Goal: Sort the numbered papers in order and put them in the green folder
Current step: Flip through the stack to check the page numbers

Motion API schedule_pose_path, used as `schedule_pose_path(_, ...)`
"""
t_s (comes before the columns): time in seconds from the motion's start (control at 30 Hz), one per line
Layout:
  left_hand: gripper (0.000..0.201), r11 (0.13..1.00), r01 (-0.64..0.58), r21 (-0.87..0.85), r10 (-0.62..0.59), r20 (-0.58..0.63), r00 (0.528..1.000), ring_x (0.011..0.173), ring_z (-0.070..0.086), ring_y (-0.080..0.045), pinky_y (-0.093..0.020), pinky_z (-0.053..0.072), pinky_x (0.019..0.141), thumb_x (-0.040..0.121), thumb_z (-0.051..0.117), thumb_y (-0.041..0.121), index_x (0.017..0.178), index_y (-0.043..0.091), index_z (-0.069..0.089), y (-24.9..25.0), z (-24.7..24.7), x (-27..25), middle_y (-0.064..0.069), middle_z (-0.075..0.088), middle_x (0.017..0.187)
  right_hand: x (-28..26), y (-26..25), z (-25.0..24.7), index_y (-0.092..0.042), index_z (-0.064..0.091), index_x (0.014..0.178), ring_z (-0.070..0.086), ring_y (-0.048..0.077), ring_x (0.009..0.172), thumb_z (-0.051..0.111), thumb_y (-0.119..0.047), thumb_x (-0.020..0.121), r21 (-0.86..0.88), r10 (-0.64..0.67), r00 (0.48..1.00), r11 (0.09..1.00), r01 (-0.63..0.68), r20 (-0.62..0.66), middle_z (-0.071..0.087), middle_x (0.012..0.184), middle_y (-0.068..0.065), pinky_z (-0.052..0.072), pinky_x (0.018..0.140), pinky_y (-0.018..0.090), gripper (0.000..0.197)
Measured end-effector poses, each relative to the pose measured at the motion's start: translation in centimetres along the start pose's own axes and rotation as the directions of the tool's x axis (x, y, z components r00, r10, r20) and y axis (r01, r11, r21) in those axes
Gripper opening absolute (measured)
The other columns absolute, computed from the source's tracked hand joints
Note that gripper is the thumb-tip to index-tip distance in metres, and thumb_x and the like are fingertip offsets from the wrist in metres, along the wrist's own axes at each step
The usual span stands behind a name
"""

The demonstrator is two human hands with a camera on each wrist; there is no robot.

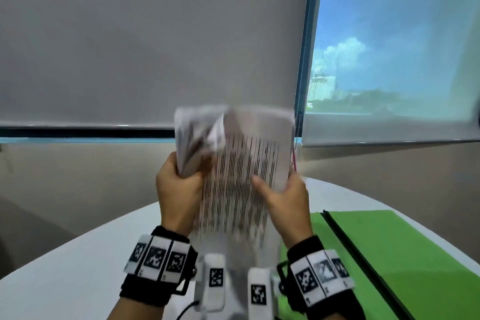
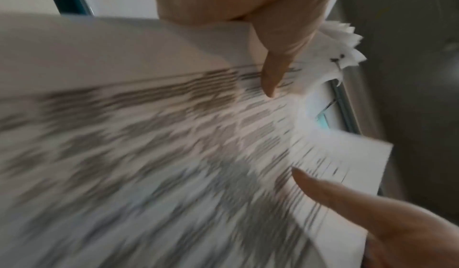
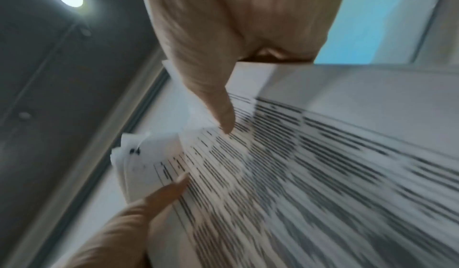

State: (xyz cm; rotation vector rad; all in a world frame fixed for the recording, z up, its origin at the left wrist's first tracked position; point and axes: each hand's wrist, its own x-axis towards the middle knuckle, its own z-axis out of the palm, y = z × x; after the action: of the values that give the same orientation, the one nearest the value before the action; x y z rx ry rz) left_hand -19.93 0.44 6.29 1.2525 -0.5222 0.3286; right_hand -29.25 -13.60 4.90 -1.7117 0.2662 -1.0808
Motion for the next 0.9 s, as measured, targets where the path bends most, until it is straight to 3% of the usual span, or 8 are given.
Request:
schedule_pose_path(0.1, 0.010, 0.999, -0.015, 0.038, 0.014, 0.036, 0.999, 0.071, 0.065, -0.015, -0.035, 0.057, 0.068, 0.084, 0.071, 0.005, 0.088, 0.014, 0.068, -0.6, -0.3, 0.8, -0.002, 0.070, 0.079, 0.1, 0.5, -0.6, -0.029, 0.050, 0.111, 0.066, -0.008, 0.084, 0.075, -0.020, 0.084, 0.000, 0.029, 0.999, 1.000, -0.029, 0.033, 0.067, 0.100, -0.011, 0.054, 0.069, 0.010, 0.038)
schedule_pose_path(0.17, 0.007, 1.000, -0.027, 0.000, 0.027, 0.027, 0.999, 0.069, 0.062, -0.008, -0.031, 0.056, 0.065, 0.085, 0.069, 0.007, 0.086, 0.014, 0.069, 0.0, 0.0, 1.3, 0.000, 0.071, 0.075, 0.8, -0.7, -0.6, -0.025, 0.040, 0.125, 0.066, -0.001, 0.093, 0.072, -0.018, 0.086, -0.028, -0.050, 0.999, 0.998, 0.050, 0.008, 0.064, 0.108, -0.005, 0.049, 0.065, 0.003, 0.051)
schedule_pose_path(0.27, 0.011, 0.998, -0.024, -0.062, 0.027, 0.043, 0.999, 0.081, 0.063, -0.026, -0.054, 0.055, 0.079, 0.086, 0.070, 0.022, 0.091, 0.012, 0.071, 1.1, 0.2, 2.3, -0.024, 0.068, 0.092, 2.0, -2.9, -0.6, -0.033, 0.019, 0.150, 0.059, -0.010, 0.101, 0.072, -0.015, 0.086, -0.170, -0.289, 0.957, 0.945, 0.280, -0.034, 0.050, 0.139, -0.005, 0.044, 0.081, 0.000, 0.085)
schedule_pose_path(0.33, 0.019, 0.993, -0.015, -0.118, 0.020, 0.039, 0.999, 0.085, 0.063, -0.029, -0.056, 0.053, 0.084, 0.086, 0.070, 0.026, 0.095, 0.010, 0.071, 1.5, 0.2, 2.8, -0.027, 0.067, 0.096, 2.8, -4.3, -0.8, -0.036, 0.010, 0.154, 0.054, -0.012, 0.072, 0.070, -0.016, 0.088, -0.344, -0.420, 0.907, 0.848, 0.404, 0.031, 0.042, 0.136, -0.008, 0.038, 0.066, -0.006, 0.092)
schedule_pose_path(0.4, 0.023, 0.988, -0.001, -0.153, 0.007, 0.040, 0.999, 0.085, 0.062, -0.029, -0.059, 0.051, 0.086, 0.085, 0.072, 0.029, 0.094, 0.008, 0.071, 1.7, 0.1, 3.2, -0.029, 0.067, 0.096, 3.5, -5.8, -0.9, -0.041, 0.009, 0.154, 0.045, -0.004, 0.063, 0.067, -0.025, 0.090, -0.558, -0.475, 0.867, 0.684, 0.471, 0.149, 0.043, 0.129, -0.001, 0.034, 0.054, -0.002, 0.087)
schedule_pose_path(0.5, 0.025, 0.984, 0.030, -0.174, -0.019, 0.065, 0.998, 0.086, 0.061, -0.029, -0.057, 0.051, 0.087, 0.083, 0.073, 0.034, 0.095, 0.012, 0.072, 1.5, -0.3, 3.6, -0.021, 0.066, 0.093, 4.0, -7.2, -1.3, -0.040, 0.028, 0.148, 0.060, 0.013, 0.086, 0.058, -0.042, 0.094, -0.719, -0.381, 0.868, 0.498, 0.484, 0.320, 0.043, 0.132, 0.001, 0.041, 0.074, 0.015, 0.062)
schedule_pose_path(0.77, 0.029, 0.978, 0.088, -0.188, -0.069, 0.104, 0.992, 0.084, 0.063, -0.030, -0.060, 0.050, 0.088, 0.084, 0.071, 0.038, 0.092, 0.010, 0.072, 1.2, -0.5, 4.2, -0.031, 0.066, 0.100, 4.3, -7.9, -1.9, -0.030, 0.048, 0.131, 0.062, 0.023, 0.099, 0.056, -0.048, 0.091, -0.741, -0.322, 0.881, 0.482, 0.467, 0.346, 0.049, 0.124, -0.002, 0.047, 0.079, 0.032, 0.044)
schedule_pose_path(0.9, 0.031, 0.970, 0.093, -0.223, -0.072, 0.101, 0.992, 0.083, 0.061, -0.026, -0.057, 0.050, 0.090, 0.083, 0.072, 0.038, 0.094, 0.009, 0.072, 0.8, -0.6, 4.4, -0.018, 0.067, 0.088, 4.5, -7.2, -2.5, -0.030, 0.040, 0.138, 0.061, 0.022, 0.102, 0.057, -0.051, 0.089, -0.725, -0.339, 0.867, 0.480, 0.494, 0.366, 0.045, 0.129, -0.004, 0.047, 0.081, 0.033, 0.056)
